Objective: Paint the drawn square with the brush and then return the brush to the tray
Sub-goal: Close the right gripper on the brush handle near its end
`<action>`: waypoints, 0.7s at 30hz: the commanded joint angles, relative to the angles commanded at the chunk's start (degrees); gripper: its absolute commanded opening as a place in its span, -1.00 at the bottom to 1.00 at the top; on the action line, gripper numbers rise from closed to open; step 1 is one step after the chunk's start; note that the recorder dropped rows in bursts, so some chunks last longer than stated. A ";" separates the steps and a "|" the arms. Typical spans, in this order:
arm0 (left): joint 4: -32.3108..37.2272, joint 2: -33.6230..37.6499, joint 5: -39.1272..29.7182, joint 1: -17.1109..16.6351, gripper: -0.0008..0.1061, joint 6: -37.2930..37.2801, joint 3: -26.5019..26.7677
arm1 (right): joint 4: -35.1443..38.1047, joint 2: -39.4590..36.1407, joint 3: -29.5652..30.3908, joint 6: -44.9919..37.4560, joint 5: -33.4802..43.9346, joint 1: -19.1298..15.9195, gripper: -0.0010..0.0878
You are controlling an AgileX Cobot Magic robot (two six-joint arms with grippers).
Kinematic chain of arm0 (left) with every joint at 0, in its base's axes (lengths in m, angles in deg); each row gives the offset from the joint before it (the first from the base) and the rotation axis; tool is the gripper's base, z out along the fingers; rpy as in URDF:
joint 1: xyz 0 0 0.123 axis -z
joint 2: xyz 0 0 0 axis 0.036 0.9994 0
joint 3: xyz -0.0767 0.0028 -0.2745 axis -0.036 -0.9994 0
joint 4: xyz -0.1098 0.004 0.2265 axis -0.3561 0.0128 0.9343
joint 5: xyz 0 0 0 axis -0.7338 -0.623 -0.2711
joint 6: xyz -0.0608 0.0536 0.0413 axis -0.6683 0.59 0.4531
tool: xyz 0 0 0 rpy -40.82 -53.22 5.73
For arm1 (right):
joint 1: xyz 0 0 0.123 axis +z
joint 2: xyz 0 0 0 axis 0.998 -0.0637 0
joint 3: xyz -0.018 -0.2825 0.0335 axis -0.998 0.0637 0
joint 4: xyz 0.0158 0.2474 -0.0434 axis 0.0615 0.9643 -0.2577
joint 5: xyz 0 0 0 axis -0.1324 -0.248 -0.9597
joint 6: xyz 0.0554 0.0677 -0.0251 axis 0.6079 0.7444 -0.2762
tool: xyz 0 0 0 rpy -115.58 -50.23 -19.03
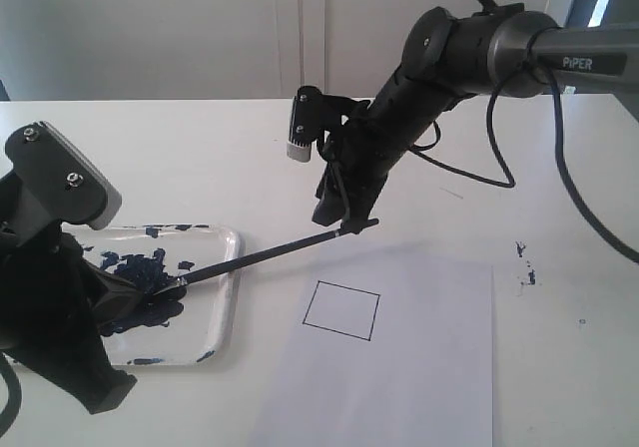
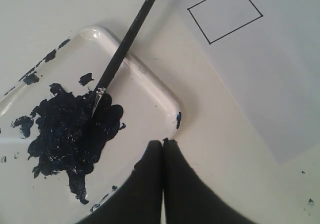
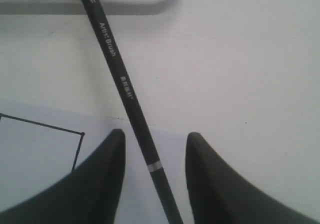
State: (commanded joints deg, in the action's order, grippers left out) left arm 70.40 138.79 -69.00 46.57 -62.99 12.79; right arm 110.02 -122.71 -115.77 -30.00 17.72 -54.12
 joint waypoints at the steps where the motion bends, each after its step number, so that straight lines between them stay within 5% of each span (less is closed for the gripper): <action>1: 0.00 0.00 0.00 0.00 -0.99 0.00 0.00 | -0.09 -0.14 0.00 0.00 -0.01 0.01 -0.13; 15: 0.10 0.00 0.00 0.00 -0.99 0.00 0.00 | -5.25 -3.80 0.00 0.23 -2.15 1.30 -0.13; 21: 0.10 0.00 0.00 0.00 -0.99 0.00 0.00 | -6.60 -4.18 0.00 0.35 -3.93 1.30 -0.30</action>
State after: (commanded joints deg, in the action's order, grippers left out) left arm 70.51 138.79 -69.00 46.57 -62.99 12.79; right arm 103.42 -126.89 -115.77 -29.65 13.79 -52.82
